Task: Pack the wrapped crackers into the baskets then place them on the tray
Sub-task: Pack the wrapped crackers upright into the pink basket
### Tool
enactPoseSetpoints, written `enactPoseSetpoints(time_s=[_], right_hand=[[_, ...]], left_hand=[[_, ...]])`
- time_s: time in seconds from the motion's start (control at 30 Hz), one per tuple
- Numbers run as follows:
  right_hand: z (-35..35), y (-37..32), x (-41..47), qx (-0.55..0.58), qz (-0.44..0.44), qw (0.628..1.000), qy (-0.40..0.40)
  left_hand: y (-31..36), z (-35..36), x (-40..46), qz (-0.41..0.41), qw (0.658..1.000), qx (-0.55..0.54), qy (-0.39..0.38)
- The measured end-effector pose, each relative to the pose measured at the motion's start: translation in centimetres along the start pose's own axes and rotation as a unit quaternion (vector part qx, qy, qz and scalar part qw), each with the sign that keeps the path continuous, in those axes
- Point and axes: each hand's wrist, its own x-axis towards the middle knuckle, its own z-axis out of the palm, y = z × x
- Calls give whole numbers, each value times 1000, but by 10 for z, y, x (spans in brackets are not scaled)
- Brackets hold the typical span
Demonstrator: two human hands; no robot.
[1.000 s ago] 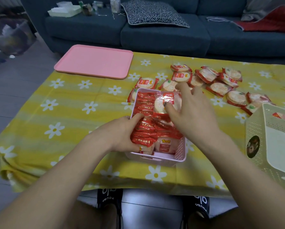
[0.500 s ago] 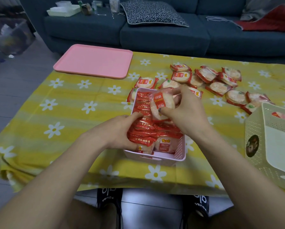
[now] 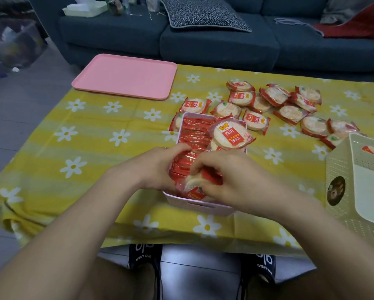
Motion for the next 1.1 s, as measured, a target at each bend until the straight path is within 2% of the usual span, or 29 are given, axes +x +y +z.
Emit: enactPoseSetpoints(time_s=[0.07, 0.2, 0.37, 0.5, 0.67, 0.77, 0.83, 0.97, 1.1], right_hand=[[10, -2, 1, 11, -26, 999, -16], [16, -5, 1, -1, -22, 1000, -14], [13, -5, -1, -28, 8, 999, -23], [32, -12, 2, 65, 41, 997, 27], [57, -12, -2, 66, 27, 997, 28], [49, -9, -9, -29, 38, 998, 46], [41, -9, -12, -87, 65, 994, 27], [38, -7, -13, -49, 57, 997, 1], [45, 1, -11, 8, 86, 996, -6]], left_hand=[[2, -2, 0, -7, 1000, 9, -5], [3, -5, 0, -25, 999, -3, -24], [-3, -10, -7, -51, 992, -109, -44], [-5, -15, -9, -56, 988, -142, -38], [-3, -16, -11, -57, 986, -150, -41], [-2, -16, -11, -61, 986, -150, -42], [-2, -16, -11, -68, 986, -149, -41], [2, -16, -12, -76, 986, -144, -40], [7, -19, -16, -90, 979, -173, -52]])
